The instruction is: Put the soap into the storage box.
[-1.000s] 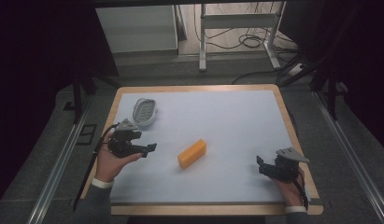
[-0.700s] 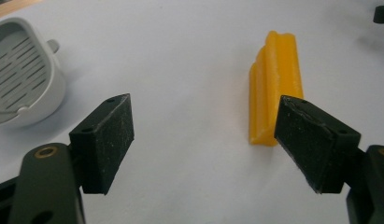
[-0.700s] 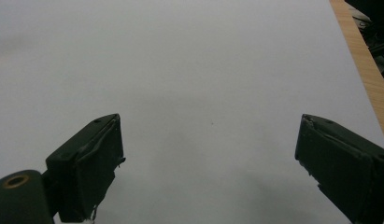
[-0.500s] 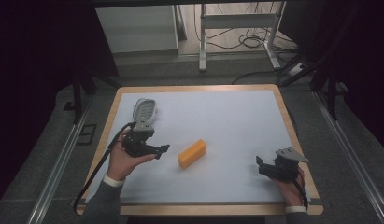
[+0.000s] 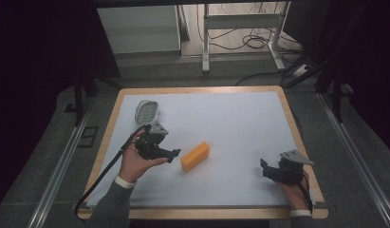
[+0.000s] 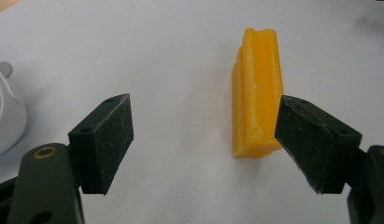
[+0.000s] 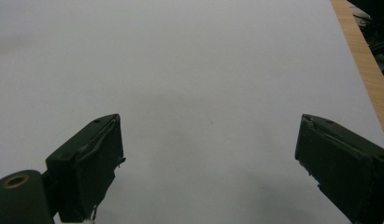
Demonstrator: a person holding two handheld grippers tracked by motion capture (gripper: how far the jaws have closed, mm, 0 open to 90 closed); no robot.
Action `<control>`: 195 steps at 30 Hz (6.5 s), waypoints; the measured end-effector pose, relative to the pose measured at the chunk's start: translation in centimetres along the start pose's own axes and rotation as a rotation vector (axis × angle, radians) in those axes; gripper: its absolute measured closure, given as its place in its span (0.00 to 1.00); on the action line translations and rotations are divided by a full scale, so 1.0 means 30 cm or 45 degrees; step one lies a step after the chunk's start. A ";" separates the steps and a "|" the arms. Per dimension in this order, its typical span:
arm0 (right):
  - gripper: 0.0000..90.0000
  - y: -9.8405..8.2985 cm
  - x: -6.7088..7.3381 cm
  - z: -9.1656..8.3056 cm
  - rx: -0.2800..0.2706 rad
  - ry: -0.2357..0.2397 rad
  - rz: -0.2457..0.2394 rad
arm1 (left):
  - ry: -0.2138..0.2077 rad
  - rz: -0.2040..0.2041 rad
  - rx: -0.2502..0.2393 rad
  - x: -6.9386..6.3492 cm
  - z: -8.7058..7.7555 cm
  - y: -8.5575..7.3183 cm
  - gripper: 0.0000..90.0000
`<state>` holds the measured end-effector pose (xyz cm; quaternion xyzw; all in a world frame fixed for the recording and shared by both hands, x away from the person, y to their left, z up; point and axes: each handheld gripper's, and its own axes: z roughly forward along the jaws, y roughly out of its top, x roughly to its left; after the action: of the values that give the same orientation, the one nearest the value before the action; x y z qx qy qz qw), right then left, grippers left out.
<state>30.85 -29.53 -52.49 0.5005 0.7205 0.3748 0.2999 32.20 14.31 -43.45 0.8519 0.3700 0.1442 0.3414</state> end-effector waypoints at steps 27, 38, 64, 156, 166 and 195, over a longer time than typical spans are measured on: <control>0.09 0.001 0.000 0.003 0.009 -0.008 0.004 | 0.000 0.102 0.131 -0.099 0.134 0.079 0.22; 0.09 0.000 -0.003 0.003 0.010 -0.016 0.016 | -0.065 0.088 0.171 -0.113 0.212 0.075 0.22; 0.09 0.001 0.008 0.006 0.022 -0.047 -0.014 | -0.075 0.022 0.250 -0.119 0.373 0.054 0.38; 0.09 0.000 0.007 0.005 0.026 -0.075 -0.005 | -0.128 -0.100 -0.003 0.082 0.053 0.035 0.68; 0.09 -0.001 0.007 0.005 0.024 -0.074 -0.006 | -0.104 -0.116 -0.008 0.115 0.024 0.038 0.68; 0.09 0.000 0.007 0.005 0.029 -0.075 -0.004 | -0.032 -0.161 -0.040 0.207 -0.041 0.059 0.68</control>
<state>30.90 -29.29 -52.59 0.5133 0.7164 0.3514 0.3159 36.77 18.55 -41.38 0.8231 0.4165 0.1176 0.3678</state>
